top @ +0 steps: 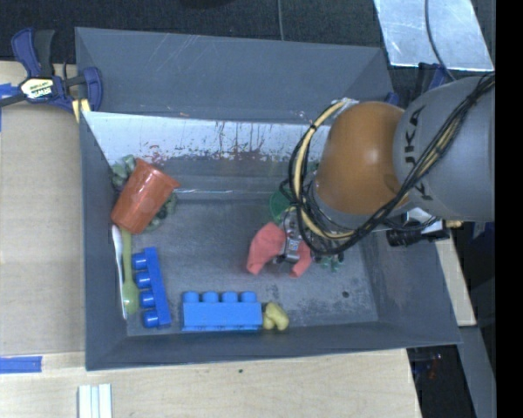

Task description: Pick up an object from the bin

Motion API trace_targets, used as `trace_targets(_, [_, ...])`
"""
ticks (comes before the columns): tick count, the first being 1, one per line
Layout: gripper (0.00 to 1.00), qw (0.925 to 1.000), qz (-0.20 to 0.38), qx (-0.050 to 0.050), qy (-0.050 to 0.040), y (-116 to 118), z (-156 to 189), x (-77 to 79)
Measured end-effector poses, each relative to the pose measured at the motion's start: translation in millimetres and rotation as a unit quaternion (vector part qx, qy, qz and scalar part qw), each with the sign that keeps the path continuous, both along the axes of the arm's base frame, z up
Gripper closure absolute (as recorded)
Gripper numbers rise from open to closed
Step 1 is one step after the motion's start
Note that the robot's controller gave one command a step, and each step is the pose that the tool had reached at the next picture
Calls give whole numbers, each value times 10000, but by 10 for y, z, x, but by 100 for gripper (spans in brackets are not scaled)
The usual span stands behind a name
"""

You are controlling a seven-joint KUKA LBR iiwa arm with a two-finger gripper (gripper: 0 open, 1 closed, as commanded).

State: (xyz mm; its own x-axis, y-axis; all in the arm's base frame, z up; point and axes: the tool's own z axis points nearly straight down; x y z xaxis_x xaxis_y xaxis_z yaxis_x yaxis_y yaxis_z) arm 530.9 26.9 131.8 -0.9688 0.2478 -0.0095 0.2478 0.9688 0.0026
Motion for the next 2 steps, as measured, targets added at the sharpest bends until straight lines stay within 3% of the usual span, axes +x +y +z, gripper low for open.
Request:
trace_targets(1, [100, 9989, 476, -5, -34, 175, 483, -220])
trace_targets(2, [100, 9986, 529, -10, 0, 179, 1040, -291])
